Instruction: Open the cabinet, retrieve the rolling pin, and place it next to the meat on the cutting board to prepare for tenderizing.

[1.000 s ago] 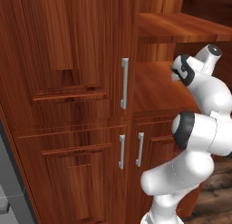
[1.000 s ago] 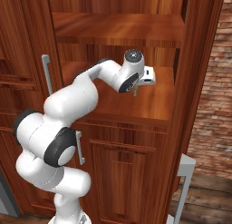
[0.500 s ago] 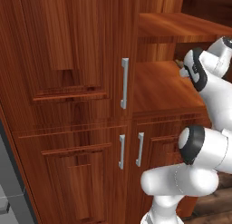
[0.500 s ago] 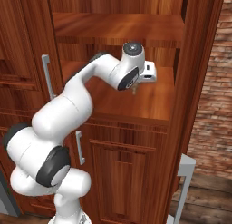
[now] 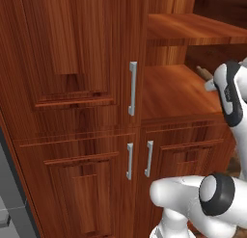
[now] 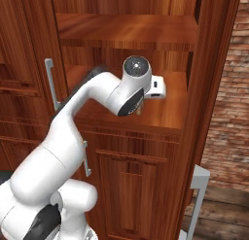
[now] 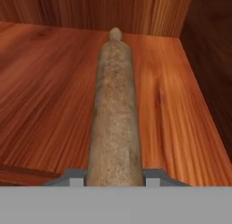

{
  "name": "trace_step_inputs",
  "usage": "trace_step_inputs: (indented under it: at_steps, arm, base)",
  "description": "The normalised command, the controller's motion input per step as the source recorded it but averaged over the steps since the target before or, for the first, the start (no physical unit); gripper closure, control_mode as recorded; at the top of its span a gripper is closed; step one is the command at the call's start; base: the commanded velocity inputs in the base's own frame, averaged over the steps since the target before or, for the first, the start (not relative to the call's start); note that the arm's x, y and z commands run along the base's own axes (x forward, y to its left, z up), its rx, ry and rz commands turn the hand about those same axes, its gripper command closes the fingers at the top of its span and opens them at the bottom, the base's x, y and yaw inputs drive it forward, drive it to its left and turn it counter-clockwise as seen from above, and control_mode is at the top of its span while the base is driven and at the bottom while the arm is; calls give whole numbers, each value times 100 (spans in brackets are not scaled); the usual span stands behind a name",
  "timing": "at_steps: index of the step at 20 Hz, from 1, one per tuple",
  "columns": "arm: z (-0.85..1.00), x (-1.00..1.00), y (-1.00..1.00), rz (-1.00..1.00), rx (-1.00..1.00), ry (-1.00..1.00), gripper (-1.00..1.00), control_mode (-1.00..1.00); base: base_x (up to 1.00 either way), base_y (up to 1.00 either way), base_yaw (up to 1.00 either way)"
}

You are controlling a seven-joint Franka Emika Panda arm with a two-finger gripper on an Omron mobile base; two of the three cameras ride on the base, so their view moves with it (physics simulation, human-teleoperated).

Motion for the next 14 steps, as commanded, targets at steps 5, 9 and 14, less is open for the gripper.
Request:
trace_step_inputs:
  at_steps: [5,9,14]
  arm:
    - [21,-82,22,0,0,-2,100,-100]
    - [34,-56,32,0,0,0,100,-100]
    - [12,-25,31,0,0,0,100,-100]
  base:
    - [0,0,0]
    - [0,0,0]
    - [0,0,0]
